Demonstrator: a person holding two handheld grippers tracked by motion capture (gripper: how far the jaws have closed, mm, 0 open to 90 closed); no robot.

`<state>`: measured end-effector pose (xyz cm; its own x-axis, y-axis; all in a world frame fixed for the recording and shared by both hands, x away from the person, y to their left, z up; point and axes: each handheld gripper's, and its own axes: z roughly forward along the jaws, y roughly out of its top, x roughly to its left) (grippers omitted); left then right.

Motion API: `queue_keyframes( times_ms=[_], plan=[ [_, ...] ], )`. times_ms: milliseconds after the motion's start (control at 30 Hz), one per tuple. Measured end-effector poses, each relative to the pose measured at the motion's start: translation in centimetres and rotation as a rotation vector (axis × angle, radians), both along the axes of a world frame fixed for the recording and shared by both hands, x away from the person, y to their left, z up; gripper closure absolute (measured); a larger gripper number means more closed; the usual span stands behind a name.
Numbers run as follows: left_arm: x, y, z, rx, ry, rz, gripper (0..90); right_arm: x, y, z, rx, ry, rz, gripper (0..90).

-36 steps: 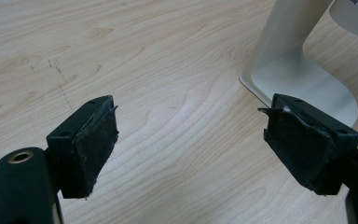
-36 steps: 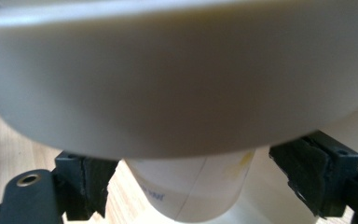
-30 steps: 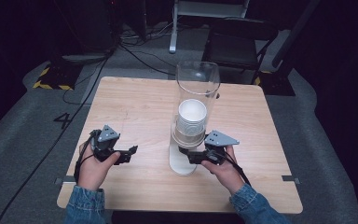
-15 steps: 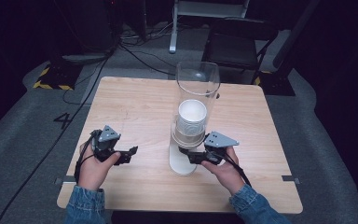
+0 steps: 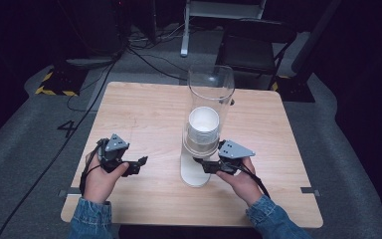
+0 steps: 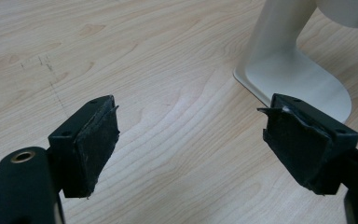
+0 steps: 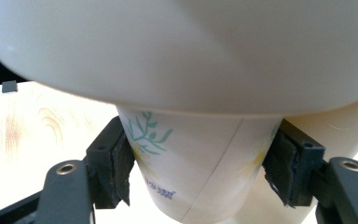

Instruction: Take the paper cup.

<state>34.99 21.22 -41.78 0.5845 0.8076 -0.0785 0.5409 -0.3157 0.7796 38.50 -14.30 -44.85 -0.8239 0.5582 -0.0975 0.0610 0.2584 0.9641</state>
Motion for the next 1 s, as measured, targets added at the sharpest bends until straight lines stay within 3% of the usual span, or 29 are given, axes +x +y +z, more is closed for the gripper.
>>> queue_keyframes(
  times_ms=[833,933,1000],
  plan=[
    [0.2,0.0,-0.3,-0.001,0.007,-0.003,17.8,-0.4,0.2,-0.3,0.056,0.074,-0.001,32.2],
    [0.2,0.0,-0.3,-0.003,0.007,-0.002,17.8,-0.4,0.4,-0.6,0.08,0.151,0.018,33.0],
    [0.1,0.0,-0.3,-0.003,0.006,-0.002,17.8,-0.3,0.5,-1.1,0.023,0.191,0.018,33.3]
  ],
)
